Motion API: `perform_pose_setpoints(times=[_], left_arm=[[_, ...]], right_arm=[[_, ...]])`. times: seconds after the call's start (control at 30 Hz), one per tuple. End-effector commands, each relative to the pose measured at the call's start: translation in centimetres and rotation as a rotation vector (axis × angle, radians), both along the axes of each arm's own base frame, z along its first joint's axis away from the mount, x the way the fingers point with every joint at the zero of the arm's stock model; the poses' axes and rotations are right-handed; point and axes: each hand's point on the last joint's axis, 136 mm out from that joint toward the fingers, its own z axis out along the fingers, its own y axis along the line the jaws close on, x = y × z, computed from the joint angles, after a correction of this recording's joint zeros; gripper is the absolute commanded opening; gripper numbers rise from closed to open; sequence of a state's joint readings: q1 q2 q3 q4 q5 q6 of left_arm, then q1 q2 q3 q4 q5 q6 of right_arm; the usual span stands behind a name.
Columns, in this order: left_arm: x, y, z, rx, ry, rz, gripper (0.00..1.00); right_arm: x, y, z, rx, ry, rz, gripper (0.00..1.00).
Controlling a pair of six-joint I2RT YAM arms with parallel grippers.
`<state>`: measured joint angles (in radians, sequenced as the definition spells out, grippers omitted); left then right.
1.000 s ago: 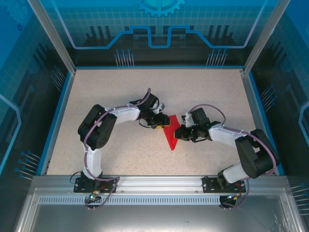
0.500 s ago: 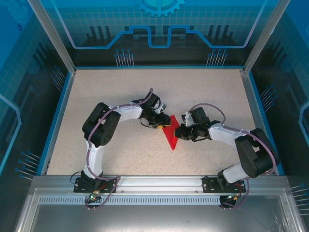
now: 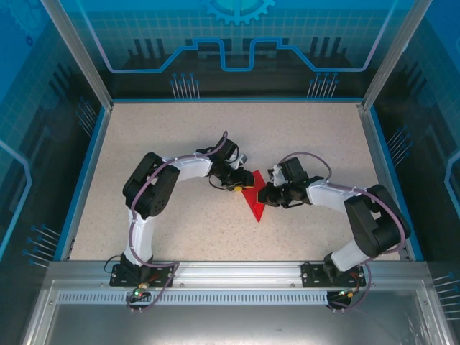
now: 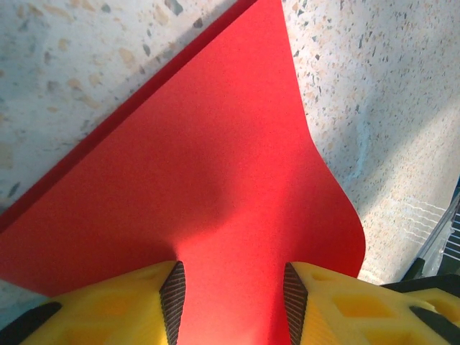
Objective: Fold a paper plane with a square sheet of paper (pick it up from the middle)
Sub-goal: Third fold the triangle at the center of the table.
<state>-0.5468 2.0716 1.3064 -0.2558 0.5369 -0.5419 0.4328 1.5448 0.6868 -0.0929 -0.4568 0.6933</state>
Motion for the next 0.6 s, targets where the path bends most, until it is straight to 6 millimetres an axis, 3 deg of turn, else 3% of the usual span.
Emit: perform_pose_setpoints(times=[0.0,0.57], left_arm=[[-0.6,0.0,-1.0,-0.005,0.025,-0.03,0.44],[-0.8,-0.1,-1.2,-0.012,0.032,-0.035,0.44]], right_arm=[[0.5,0.7,0.2,-0.005,-0.005,0.003,0.11],[0.7,1.1,-1.5,-0.05,0.018,0.02,0.16]])
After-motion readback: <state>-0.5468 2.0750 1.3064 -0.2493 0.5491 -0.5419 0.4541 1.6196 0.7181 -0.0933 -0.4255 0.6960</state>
